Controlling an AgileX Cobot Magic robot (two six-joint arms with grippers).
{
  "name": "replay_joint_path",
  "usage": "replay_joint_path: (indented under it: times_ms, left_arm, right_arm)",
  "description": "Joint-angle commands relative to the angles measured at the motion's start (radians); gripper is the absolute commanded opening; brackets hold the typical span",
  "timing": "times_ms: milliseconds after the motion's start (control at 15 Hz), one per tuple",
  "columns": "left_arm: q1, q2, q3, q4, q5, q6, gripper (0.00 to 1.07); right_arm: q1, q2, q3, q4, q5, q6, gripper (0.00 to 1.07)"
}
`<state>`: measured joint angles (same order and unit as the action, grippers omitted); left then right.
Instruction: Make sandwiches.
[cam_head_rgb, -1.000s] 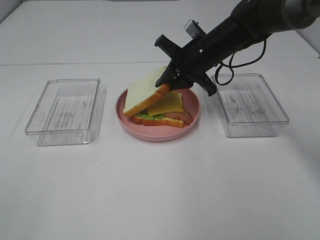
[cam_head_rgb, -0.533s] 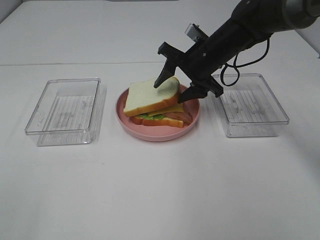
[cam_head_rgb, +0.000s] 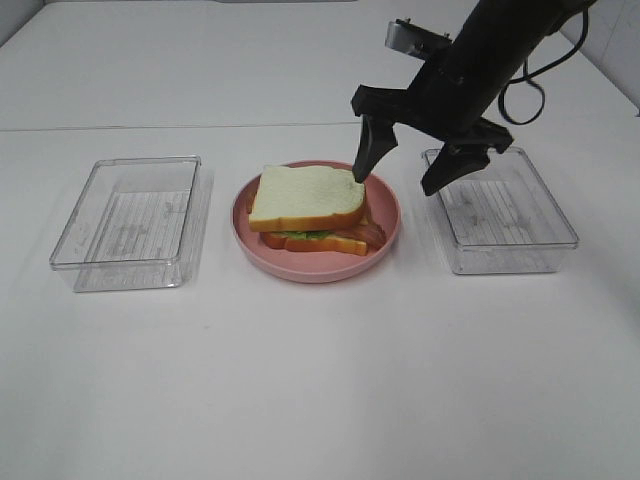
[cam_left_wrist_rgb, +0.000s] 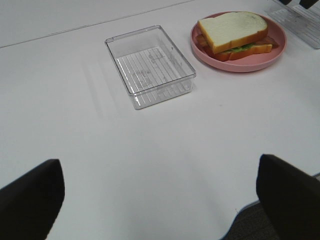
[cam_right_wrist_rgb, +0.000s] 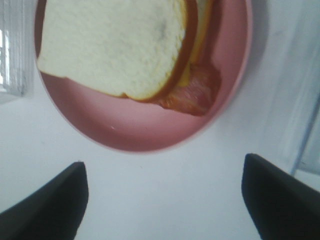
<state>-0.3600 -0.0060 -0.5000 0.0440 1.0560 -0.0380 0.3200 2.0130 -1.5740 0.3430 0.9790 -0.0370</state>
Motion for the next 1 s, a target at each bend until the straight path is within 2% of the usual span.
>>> replay_joint_path:
  times_ms: [67, 267, 533, 600, 667, 800, 867, 1000]
  left_arm:
    - [0.001, -0.008, 0.001, -0.004, -0.008, -0.001, 0.99]
    - [0.001, -0.008, 0.001, -0.004, -0.008, -0.001, 0.99]
    - [0.001, -0.008, 0.001, -0.004, -0.008, -0.001, 0.99]
    - [0.001, -0.008, 0.001, -0.004, -0.008, -0.001, 0.99]
    - [0.001, -0.008, 0.001, -0.004, -0.008, -0.001, 0.99]
    - [0.001, -0.008, 0.001, -0.004, -0.008, -0.001, 0.99]
    - [0.001, -0.008, 0.001, -0.004, -0.008, -0.001, 0.99]
    - [0.001, -0.008, 0.001, -0.004, -0.008, -0.001, 0.99]
  right_arm:
    - [0.0, -0.13, 0.002, -0.104, 0.164, 0.008, 0.79]
    - [0.0, -0.259, 0.02, -0.109, 0.213, 0.01, 0.79]
    - [0.0, -0.482, 0.193, -0.152, 0.213, 0.037, 0.79]
    - [0.0, -0.557, 0.26, -0.167, 0.213, 0.043, 0.79]
    - [0.0, -0.726, 0.429, -0.187, 0.212, 0.044, 0.79]
    - [0.0, -0.87, 0.565, -0.188, 0.212, 0.044, 0.79]
    - [0.0, -0.905, 0.596, -0.188, 0.213, 0.044, 0.79]
    - [0.0, -1.085, 0.744, -0.188, 0.213, 0.044, 0.79]
